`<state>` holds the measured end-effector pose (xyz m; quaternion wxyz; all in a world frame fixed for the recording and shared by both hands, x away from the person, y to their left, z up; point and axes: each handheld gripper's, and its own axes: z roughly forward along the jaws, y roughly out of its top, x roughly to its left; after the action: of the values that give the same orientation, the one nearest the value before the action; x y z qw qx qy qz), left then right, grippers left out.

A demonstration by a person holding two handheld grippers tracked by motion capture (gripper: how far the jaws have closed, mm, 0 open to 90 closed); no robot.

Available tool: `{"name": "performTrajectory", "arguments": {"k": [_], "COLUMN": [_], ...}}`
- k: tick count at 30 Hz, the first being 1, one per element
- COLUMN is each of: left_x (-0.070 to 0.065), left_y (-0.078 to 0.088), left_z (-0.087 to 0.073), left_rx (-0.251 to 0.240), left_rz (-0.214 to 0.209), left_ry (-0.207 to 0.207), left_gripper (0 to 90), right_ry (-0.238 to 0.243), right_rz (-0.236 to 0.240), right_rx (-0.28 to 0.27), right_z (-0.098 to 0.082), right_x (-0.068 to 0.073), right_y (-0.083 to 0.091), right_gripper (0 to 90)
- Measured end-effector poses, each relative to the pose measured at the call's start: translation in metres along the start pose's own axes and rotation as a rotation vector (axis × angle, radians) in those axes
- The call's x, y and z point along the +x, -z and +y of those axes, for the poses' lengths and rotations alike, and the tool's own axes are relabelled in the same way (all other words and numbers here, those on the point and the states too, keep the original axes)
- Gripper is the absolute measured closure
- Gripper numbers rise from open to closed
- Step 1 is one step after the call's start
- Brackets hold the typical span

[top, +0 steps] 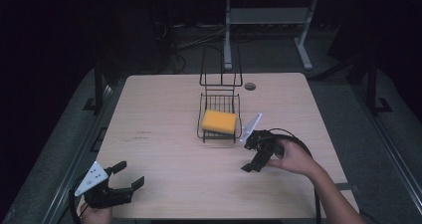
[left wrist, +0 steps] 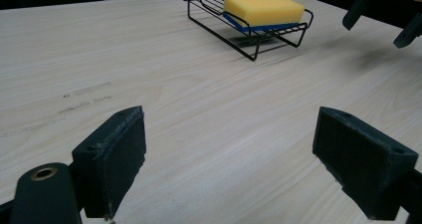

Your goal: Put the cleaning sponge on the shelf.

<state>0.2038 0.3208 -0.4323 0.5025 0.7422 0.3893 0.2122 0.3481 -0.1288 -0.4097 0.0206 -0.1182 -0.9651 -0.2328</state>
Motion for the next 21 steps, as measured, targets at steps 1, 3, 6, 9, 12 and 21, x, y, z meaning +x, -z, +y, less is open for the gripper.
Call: {"name": "performTrajectory", "arguments": {"k": [1, 3, 6, 9, 12, 21], "left_x": [0.000, 0.000, 0.000, 0.000, 0.000, -0.001], "left_y": [0.000, 0.000, 0.000, 0.000, -0.001, -0.001], "left_z": [0.000, 0.000, 0.000, 0.000, 0.000, 0.000], "left_rx": [0.000, 0.002, 0.003, 0.003, 0.005, 0.007], "left_rz": [0.000, 0.000, 0.001, 0.002, 0.004, 0.004], "left_ry": [0.000, 0.000, -0.002, -0.002, -0.004, -0.007], "left_gripper": [12.9, 12.8, 12.8, 12.8, 12.9, 12.8], "right_ry": [0.001, -0.003, -0.006, -0.014, -0.016, -0.025], "right_rz": [0.001, -0.002, -0.004, -0.008, -0.011, -0.023], "right_rx": [-0.005, -0.003, -0.002, -0.007, -0.007, -0.007], "right_z": [-0.002, -0.004, -0.008, -0.012, -0.016, -0.026], "right_x": [0.000, 0.001, 0.001, 0.002, 0.002, 0.006], "right_y": [0.000, 0.000, 0.000, 0.002, 0.003, 0.007], "right_gripper": [16.8, 16.8, 16.8, 16.8, 16.8, 16.8]}}
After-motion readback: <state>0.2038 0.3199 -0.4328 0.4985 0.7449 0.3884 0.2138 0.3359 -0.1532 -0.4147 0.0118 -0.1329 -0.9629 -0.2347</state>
